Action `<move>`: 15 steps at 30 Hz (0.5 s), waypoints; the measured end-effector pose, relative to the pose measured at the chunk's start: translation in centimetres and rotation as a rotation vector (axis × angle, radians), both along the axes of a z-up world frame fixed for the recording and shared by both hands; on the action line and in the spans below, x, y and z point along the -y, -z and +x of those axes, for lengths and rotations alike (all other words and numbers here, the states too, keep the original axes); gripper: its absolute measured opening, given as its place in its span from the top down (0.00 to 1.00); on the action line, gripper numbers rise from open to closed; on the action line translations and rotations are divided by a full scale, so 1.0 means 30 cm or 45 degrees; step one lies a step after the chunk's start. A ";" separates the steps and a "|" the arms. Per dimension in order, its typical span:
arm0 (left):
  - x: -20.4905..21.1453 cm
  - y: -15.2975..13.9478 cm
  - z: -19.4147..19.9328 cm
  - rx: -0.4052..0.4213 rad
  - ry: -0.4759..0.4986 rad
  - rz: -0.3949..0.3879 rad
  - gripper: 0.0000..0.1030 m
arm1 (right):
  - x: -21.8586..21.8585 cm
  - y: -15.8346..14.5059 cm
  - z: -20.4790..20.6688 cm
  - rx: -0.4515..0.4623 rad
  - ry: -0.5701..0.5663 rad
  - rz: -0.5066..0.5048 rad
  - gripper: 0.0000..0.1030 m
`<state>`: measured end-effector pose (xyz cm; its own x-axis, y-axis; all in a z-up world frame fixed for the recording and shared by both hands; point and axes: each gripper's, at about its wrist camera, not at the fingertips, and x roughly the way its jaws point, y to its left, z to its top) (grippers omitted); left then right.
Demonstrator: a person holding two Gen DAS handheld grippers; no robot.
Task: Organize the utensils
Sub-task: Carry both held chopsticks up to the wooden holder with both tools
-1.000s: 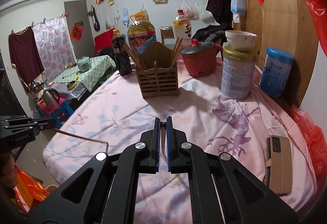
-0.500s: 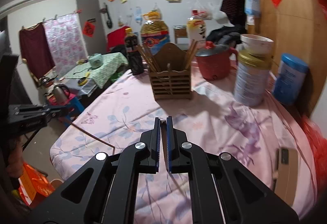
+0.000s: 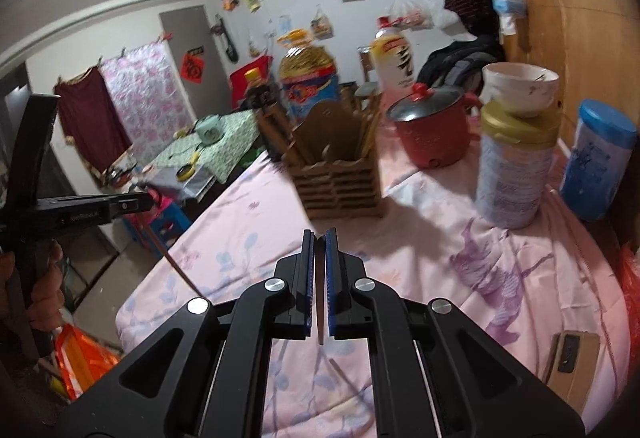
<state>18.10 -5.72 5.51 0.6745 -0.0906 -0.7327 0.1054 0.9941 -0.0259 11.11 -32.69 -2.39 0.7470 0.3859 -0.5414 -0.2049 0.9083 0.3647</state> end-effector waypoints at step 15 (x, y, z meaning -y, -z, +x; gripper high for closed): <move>0.197 -0.327 0.423 0.271 0.312 -0.021 0.95 | 0.112 -0.094 0.017 0.012 0.350 -0.043 0.94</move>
<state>30.80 -11.62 15.31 0.7691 -0.2798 -0.5746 0.3461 0.9382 0.0065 11.63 -36.04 0.42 0.8264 0.1496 -0.5429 0.0477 0.9420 0.3322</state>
